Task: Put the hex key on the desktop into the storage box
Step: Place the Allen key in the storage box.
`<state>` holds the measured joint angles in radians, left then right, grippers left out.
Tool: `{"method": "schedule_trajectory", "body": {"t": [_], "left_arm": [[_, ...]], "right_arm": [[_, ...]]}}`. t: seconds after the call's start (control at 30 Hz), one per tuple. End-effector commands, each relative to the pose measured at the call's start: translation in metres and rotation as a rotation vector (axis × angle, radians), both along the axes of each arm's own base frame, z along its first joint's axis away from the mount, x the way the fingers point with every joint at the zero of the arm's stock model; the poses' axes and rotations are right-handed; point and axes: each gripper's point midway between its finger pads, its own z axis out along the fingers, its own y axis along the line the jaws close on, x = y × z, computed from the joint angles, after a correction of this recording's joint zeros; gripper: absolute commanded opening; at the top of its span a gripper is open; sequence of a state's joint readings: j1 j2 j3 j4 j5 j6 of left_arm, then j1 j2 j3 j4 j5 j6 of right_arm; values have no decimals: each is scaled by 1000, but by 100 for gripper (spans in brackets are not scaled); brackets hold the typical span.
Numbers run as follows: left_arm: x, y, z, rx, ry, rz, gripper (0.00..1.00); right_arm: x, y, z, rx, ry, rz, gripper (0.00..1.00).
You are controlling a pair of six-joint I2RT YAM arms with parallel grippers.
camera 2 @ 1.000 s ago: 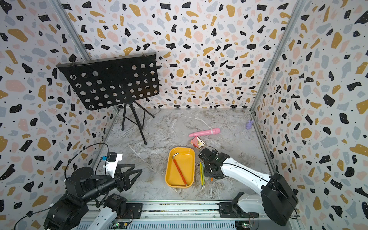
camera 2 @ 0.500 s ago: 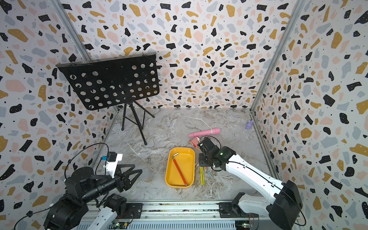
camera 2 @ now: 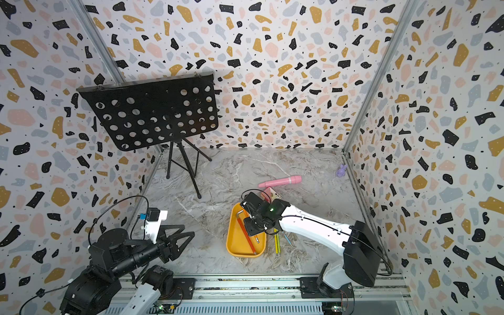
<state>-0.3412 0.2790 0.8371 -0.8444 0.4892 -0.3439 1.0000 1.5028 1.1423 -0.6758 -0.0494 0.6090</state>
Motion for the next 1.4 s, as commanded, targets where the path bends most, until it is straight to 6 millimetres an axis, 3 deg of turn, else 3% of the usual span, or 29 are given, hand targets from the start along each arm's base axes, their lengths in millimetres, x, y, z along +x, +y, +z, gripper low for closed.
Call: {"method": "schedule_trajectory", "body": {"t": [0.0,0.3,0.9,0.93,1.17,1.37], "left_arm": [[4,-2,7,-9,-40,-6,72],[5,-2,6,-8,-36,-4,72],[4,-2,7,-9,-39,-5,72],[4,-2,7,-8,-40,-4,72],[4,-2,7,-9,-38,-5,72],[4,-2,7,-9,-38,-6,72]], "right_arm": [[-2,7,1,32,22,-10,0],[-8,4,-38,-53,104,-34,0],[1,-4,-68,-169,142,-101,0],[1,-5,-69,-173,143,-104,1],[3,-5,-69,-176,139,-110,32],[7,-7,-53,-159,101,-122,36]]}}
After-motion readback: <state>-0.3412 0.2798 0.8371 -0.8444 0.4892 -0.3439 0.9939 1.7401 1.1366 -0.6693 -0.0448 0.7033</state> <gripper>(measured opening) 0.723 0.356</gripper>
